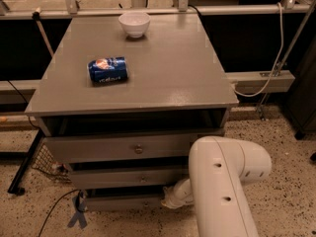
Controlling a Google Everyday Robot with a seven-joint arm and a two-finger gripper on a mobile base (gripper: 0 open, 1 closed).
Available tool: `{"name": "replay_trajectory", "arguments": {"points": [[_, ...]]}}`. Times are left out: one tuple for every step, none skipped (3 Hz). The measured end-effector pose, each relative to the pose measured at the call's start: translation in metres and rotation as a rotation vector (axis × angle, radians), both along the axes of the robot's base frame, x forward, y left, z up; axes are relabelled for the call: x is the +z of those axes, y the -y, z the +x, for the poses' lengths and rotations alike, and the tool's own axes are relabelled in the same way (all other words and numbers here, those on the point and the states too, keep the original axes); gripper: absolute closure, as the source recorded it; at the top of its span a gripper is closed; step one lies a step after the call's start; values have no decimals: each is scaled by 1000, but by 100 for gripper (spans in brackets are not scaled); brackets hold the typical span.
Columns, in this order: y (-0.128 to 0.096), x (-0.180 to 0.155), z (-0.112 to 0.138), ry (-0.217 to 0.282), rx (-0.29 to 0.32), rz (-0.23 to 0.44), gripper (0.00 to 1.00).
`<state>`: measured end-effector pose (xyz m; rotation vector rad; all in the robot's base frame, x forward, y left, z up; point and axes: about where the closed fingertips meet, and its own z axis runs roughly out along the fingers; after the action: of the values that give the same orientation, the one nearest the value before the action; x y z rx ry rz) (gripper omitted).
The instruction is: Open bottom drawer
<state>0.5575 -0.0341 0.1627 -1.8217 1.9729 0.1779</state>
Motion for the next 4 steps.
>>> {"name": "replay_trajectory", "arguments": {"points": [[0,0,0,0,0,0,96],[0,0,0,0,0,0,67],[0,0,0,0,0,0,36],[0,2,0,0,0,0,12]]}}
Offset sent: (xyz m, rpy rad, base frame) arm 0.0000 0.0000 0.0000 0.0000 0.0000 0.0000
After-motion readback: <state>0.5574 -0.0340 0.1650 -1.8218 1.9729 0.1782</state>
